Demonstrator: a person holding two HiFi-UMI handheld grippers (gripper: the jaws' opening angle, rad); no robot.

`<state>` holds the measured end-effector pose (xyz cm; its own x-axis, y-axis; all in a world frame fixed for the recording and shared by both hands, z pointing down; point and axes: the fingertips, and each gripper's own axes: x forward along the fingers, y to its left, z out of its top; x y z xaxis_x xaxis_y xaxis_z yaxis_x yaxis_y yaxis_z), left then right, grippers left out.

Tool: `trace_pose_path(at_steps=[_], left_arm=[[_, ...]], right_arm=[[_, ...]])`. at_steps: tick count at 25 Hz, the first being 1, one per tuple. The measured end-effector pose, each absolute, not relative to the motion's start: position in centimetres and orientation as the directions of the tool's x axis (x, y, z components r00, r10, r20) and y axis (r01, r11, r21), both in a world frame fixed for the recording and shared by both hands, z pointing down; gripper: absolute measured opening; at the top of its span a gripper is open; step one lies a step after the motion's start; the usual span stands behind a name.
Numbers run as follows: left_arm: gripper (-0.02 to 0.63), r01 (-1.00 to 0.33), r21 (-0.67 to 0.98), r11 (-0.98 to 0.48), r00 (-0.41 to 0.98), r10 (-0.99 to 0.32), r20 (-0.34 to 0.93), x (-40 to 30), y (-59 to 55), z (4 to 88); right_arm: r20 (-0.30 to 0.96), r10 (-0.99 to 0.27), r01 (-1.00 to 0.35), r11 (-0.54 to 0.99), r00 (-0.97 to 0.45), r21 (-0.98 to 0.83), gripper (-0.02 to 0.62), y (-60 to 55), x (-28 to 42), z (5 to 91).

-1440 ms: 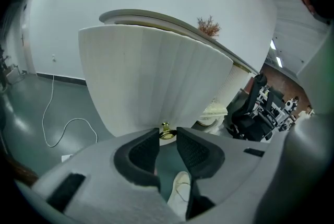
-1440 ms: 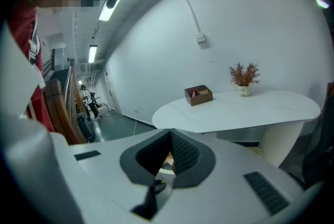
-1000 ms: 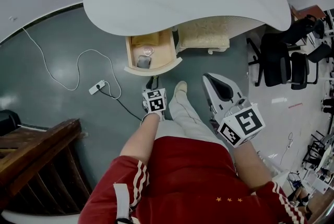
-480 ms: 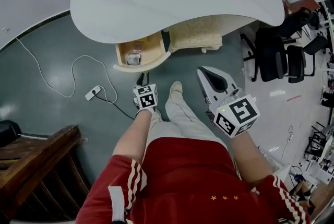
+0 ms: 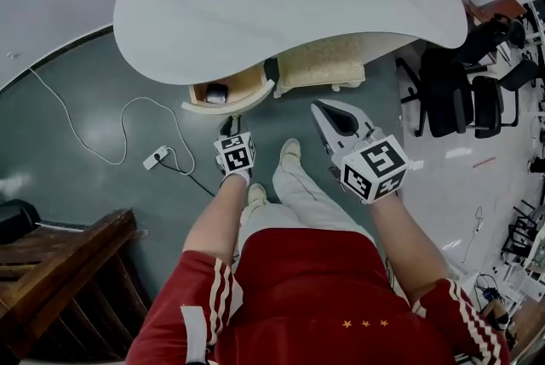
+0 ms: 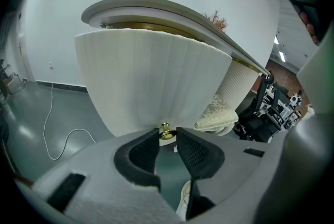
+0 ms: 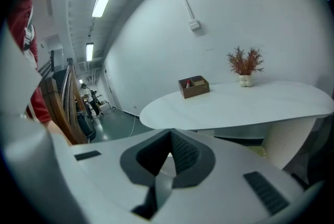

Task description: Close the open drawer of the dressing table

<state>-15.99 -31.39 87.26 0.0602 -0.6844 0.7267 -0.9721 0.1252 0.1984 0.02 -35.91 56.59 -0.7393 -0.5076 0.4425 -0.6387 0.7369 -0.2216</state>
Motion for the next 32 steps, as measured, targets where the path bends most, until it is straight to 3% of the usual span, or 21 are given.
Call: trace_pose_path(at_steps=[6, 12, 32], left_arm=[[0.107, -0.962, 0.237, 0.135, 0.082, -0.685, 0.723, -16.6, -33.3, 87.0], [0.106, -0.964, 0.228, 0.135, 0.076, -0.684, 0.725, -17.2, -34.5, 87.1], [0.107, -0.957, 0.217, 0.192, 0.009, -0.728, 0.686, -18.9, -38.8, 87.0]], right_arm=[[0.461, -0.471, -0.64, 0.689, -0.752, -0.34, -0.006, -39.1, -0.5, 61.4], [0.499, -0.436, -0.632, 0.695, -0.749, -0.342, -0.008, -40.7, -1.6, 64.9], [0.418, -0.437, -0.586, 0.73, -0.796, -0.352, -0.002, -44.0, -3.3, 66.9]])
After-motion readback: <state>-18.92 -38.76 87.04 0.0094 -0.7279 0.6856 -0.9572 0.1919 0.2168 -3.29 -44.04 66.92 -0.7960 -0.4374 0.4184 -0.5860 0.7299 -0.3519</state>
